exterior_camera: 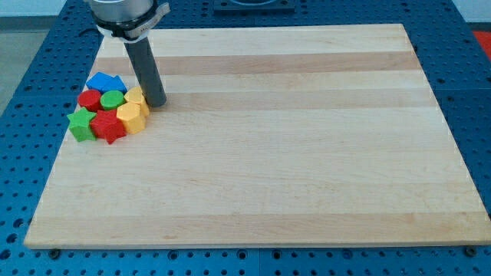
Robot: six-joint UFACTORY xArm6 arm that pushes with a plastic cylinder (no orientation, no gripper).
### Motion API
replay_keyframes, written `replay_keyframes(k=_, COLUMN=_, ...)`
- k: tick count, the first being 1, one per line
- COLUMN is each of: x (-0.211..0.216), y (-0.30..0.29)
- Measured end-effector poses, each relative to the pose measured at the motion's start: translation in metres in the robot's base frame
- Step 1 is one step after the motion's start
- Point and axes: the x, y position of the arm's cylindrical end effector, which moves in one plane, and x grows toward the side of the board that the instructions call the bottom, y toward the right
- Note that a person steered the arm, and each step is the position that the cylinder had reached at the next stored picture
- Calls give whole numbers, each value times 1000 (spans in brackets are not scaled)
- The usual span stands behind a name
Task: Move the stars slightly down
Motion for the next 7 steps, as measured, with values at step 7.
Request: replay_keyframes(k=7, x=-3, y=-138)
